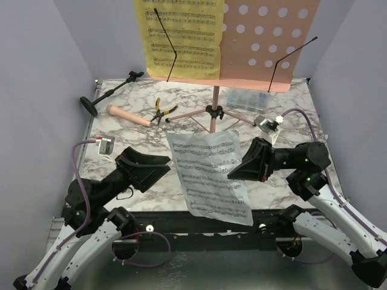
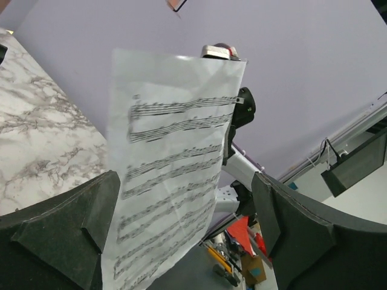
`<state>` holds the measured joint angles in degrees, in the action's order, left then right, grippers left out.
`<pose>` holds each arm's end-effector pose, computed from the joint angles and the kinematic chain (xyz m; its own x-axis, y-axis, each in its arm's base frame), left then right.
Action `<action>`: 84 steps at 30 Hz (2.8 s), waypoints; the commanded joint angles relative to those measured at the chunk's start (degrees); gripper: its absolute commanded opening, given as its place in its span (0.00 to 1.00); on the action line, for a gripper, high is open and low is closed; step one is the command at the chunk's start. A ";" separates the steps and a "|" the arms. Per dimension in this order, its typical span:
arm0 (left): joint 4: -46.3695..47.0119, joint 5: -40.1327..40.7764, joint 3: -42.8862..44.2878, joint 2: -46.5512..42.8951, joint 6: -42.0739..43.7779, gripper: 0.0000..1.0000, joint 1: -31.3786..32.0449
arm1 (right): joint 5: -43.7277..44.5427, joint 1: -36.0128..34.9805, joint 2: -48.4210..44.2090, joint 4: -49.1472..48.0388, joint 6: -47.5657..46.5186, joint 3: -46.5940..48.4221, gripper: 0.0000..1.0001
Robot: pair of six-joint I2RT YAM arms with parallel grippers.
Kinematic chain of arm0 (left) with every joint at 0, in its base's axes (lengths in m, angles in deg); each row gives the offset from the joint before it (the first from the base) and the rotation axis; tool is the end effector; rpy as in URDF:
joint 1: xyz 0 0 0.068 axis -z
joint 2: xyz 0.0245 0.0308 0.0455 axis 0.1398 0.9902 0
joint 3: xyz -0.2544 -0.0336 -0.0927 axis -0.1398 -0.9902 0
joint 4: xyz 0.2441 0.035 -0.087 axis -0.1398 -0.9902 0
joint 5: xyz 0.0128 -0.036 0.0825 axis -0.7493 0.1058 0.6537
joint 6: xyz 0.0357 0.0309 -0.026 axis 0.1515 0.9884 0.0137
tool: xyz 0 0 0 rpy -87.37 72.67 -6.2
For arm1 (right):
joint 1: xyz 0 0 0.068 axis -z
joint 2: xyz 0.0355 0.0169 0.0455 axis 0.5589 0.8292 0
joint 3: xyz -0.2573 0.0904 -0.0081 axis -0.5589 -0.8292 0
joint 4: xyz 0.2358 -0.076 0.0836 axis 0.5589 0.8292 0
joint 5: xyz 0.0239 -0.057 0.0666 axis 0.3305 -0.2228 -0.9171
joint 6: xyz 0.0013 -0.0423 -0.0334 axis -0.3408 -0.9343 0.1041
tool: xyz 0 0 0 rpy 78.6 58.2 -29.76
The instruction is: Set up the instrument practice props
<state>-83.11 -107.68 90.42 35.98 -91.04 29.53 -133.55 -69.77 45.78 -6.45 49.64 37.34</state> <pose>0.0524 -0.0546 0.3636 -0.5582 -0.5968 -0.5764 0.6564 0.1074 -0.7468 0.1151 0.1204 0.3786 -0.6493 0.0761 -0.7567 -0.7529 -0.2050 0.6254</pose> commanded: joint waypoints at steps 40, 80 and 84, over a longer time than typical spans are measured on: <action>-5.85 -13.60 42.69 38.41 29.37 0.00 0.86 | 73.00 -0.24 0.86 56.32 -18.53 42.00 0.62; -8.54 -4.98 81.78 65.80 40.50 0.00 0.84 | 90.38 -0.24 17.80 39.02 -17.77 53.46 0.46; -8.62 -5.38 84.14 67.98 40.95 0.00 0.84 | 90.83 -0.24 18.11 38.09 -17.75 53.15 0.40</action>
<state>-91.41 -113.50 171.57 101.92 -51.83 30.25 -45.16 -69.77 63.62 34.05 31.96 90.08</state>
